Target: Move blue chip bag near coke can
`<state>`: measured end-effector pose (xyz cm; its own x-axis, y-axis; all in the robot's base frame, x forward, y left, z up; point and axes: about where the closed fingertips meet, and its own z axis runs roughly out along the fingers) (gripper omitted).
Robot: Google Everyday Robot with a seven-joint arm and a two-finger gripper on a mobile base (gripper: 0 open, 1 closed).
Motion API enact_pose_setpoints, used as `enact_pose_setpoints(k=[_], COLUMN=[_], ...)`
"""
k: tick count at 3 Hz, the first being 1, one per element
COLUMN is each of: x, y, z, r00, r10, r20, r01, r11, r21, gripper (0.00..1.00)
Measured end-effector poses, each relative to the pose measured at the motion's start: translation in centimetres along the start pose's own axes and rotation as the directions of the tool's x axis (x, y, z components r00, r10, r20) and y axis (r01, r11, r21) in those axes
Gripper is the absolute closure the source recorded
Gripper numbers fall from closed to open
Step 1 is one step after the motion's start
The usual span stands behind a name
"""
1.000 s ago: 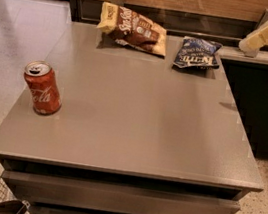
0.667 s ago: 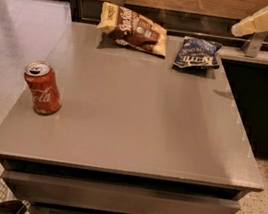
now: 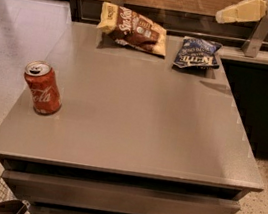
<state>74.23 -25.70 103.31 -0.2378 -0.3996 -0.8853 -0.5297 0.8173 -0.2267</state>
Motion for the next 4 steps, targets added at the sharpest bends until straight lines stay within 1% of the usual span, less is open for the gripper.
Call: enact_pose_setpoints(k=[1,2,3,4], x=[0.6,1.1,2.5,3.1], y=[0.8,1.0,1.3,2.0], z=[0.7,2.2,6.1,9.1], r00=[1.000,0.999,0.995,0.990], r10=[0.023,0.027,0.052,0.056], r20=[-0.012,-0.034,-0.091,-0.129], r01=[-0.023,-0.027,-0.051,-0.051], r11=[0.9997,0.9996,0.9986,0.9980], r21=[-0.005,-0.004,0.013,0.035], gripper=[0.00,0.00,0.00,0.00])
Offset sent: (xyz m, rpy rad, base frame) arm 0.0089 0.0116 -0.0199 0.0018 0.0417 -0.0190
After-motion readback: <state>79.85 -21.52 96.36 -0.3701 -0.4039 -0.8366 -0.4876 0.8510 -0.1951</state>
